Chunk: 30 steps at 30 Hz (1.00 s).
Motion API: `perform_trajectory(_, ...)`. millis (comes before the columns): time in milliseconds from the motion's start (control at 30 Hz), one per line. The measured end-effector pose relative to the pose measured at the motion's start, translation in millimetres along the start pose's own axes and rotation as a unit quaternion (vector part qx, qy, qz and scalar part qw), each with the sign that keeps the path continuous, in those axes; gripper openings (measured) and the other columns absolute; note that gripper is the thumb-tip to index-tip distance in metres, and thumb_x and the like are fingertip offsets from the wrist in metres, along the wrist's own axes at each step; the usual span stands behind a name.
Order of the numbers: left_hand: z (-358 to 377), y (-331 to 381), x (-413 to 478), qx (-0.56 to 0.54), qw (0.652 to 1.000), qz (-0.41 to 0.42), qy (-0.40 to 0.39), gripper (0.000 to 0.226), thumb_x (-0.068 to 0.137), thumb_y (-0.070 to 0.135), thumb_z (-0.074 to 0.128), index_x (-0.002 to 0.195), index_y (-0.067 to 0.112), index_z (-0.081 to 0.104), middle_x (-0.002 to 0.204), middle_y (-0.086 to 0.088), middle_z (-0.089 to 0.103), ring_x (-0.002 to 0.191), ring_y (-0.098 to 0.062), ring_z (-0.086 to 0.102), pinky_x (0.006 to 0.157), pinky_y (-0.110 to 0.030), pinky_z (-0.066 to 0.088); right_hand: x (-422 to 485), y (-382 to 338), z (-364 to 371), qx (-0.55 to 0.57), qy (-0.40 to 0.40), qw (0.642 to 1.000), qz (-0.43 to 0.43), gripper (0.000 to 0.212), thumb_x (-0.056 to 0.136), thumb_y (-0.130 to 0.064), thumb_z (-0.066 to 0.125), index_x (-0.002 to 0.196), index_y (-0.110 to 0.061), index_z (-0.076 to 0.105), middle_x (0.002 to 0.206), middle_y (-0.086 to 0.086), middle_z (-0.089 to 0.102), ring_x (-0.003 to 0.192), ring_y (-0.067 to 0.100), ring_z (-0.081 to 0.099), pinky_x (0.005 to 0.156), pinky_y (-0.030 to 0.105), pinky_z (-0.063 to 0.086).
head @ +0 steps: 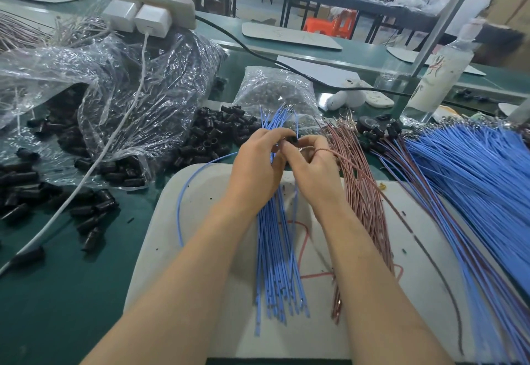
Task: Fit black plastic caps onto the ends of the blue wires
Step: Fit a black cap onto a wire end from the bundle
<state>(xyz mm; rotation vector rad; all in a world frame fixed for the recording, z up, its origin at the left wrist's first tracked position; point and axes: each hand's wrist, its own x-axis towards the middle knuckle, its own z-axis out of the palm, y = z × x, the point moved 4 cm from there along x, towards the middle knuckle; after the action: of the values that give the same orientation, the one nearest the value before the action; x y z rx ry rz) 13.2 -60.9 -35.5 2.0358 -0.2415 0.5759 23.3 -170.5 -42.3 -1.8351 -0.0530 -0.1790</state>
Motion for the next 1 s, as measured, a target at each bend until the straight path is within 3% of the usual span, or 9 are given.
perform_trajectory(100,-1,0,1,0.001,1.000,0.000,0.007,0.040,0.083,-0.006,0.057,0.118,0.009,0.064,0.108,-0.005,0.063,0.094,-0.014,0.058,0.087,-0.023,0.047,-1,-2,-2,-0.036,0.008,0.999,-0.037,0.017,0.085,-0.034,0.067,0.090,-0.022,0.056,0.051,-0.014,0.044,0.049,0.001,0.040,0.051,0.020,0.034)
perform_trajectory(200,-1,1,1,0.006,1.000,0.006,0.009,0.035,0.087,-0.001,0.057,0.121,0.008,0.063,0.111,-0.005,0.065,0.094,-0.010,0.058,0.087,-0.016,0.044,-1,-6,-7,-0.057,0.039,0.995,-0.077,0.012,0.089,-0.024,0.064,0.095,-0.013,0.064,0.059,0.000,0.049,0.056,0.008,0.045,0.061,0.031,0.046)
perform_trajectory(267,-1,-2,1,0.043,0.999,0.002,0.011,0.032,0.088,0.003,0.057,0.120,0.009,0.063,0.111,-0.003,0.065,0.094,-0.011,0.057,0.086,-0.019,0.043,-2,-9,-9,-0.083,0.074,0.988,-0.111,0.016,0.090,-0.024,0.064,0.097,-0.010,0.067,0.056,-0.006,0.045,0.053,0.005,0.043,0.061,0.028,0.044)
perform_trajectory(400,-8,-9,1,0.105,0.993,-0.015,0.044,0.015,0.092,0.011,0.055,0.099,0.009,0.068,0.091,-0.005,0.067,0.085,-0.023,0.057,0.074,-0.034,0.046,-6,-15,-9,-0.099,0.105,0.977,-0.155,0.014,0.089,-0.026,0.065,0.093,-0.014,0.066,0.052,-0.010,0.040,0.048,0.004,0.040,0.053,0.016,0.034)
perform_trajectory(533,-4,-1,0,0.073,0.997,0.015,0.008,0.020,0.095,0.014,0.053,0.085,0.004,0.069,0.074,-0.006,0.066,0.071,-0.026,0.055,0.067,-0.039,0.046,-5,-15,-11,-0.064,0.091,0.983,-0.147,0.006,0.089,-0.021,0.066,0.087,-0.021,0.060,0.049,-0.011,0.037,0.046,0.004,0.036,0.051,0.017,0.033)
perform_trajectory(733,-1,-3,-1,0.046,0.999,-0.018,-0.010,0.020,0.094,0.013,0.053,0.086,0.007,0.070,0.061,0.004,0.052,0.060,-0.019,0.044,0.061,-0.031,0.041,-5,-12,-8,-0.089,0.075,0.984,-0.136,0.007,0.088,-0.020,0.065,0.089,-0.015,0.060,0.046,-0.011,0.039,0.044,0.002,0.040,0.049,0.014,0.034)
perform_trajectory(867,-1,-5,-1,0.010,0.998,-0.053,-0.012,0.015,0.092,0.014,0.056,0.094,0.011,0.071,0.070,0.004,0.065,0.068,-0.016,0.060,0.067,-0.027,0.048,-6,-12,-9,-0.092,0.081,0.983,-0.138,0.007,0.087,-0.021,0.066,0.087,-0.017,0.060,0.046,-0.011,0.038,0.044,0.002,0.041,0.051,0.013,0.036)
perform_trajectory(1000,-2,-4,-1,-0.028,0.998,-0.063,-0.006,0.008,0.091,0.013,0.059,0.095,0.012,0.067,0.074,0.012,0.065,0.075,-0.006,0.065,0.071,-0.017,0.050,-6,-15,-10,-0.100,0.091,0.980,-0.147,0.009,0.087,-0.020,0.067,0.083,-0.019,0.059,0.047,-0.009,0.040,0.045,0.001,0.042,0.051,0.009,0.035)
